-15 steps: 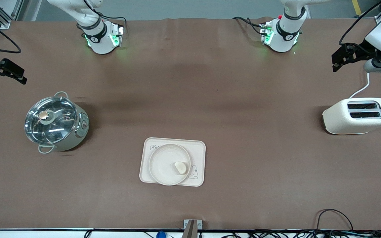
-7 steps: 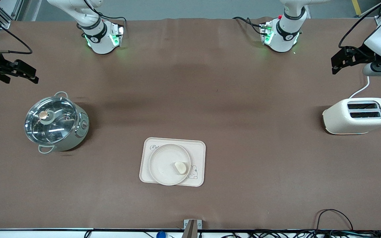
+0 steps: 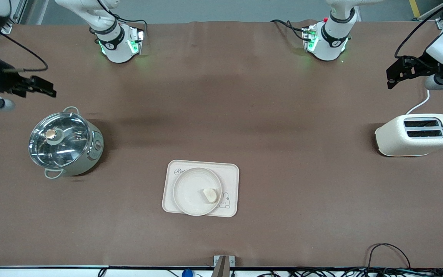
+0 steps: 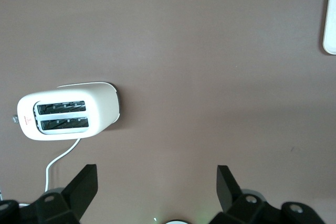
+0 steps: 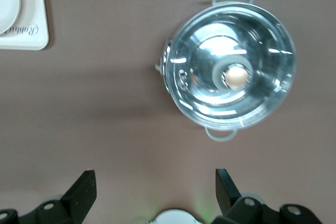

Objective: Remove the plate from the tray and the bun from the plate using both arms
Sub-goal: 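Reach the right gripper toward the white plate on the tray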

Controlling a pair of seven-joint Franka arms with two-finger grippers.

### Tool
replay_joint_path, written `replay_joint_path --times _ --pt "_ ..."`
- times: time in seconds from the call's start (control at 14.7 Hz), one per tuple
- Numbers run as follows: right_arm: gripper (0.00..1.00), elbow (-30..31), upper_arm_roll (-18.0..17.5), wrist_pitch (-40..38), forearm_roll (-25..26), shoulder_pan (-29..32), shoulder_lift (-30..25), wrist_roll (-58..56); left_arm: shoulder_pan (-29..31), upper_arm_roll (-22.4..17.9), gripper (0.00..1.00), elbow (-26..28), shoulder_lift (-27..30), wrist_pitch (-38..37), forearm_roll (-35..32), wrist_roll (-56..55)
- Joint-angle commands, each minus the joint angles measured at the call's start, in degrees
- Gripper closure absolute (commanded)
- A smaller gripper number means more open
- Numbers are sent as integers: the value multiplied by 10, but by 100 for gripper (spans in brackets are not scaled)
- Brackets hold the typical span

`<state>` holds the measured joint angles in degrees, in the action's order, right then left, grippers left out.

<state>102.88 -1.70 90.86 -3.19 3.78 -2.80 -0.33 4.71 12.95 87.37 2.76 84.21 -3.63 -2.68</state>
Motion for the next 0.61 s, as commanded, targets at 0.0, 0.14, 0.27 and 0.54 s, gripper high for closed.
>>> replay_joint_path --times 0.0,0.14,0.27,0.54 --pt "0 12 -4 74 -56 -10 62 6 1 0 0 -10 -6 6 -1 -4" --pt "0 11 -4 172 -72 -38 123 7 1 0 0 -10 -11 14 0 -4" --pt "0 5 -4 260 -94 -65 174 22 2 0 0 -10 -12 17 0 -4" --pt "0 -32 -5 406 -117 -132 284 113 3 -1 0 -10 -14 24 0 2"
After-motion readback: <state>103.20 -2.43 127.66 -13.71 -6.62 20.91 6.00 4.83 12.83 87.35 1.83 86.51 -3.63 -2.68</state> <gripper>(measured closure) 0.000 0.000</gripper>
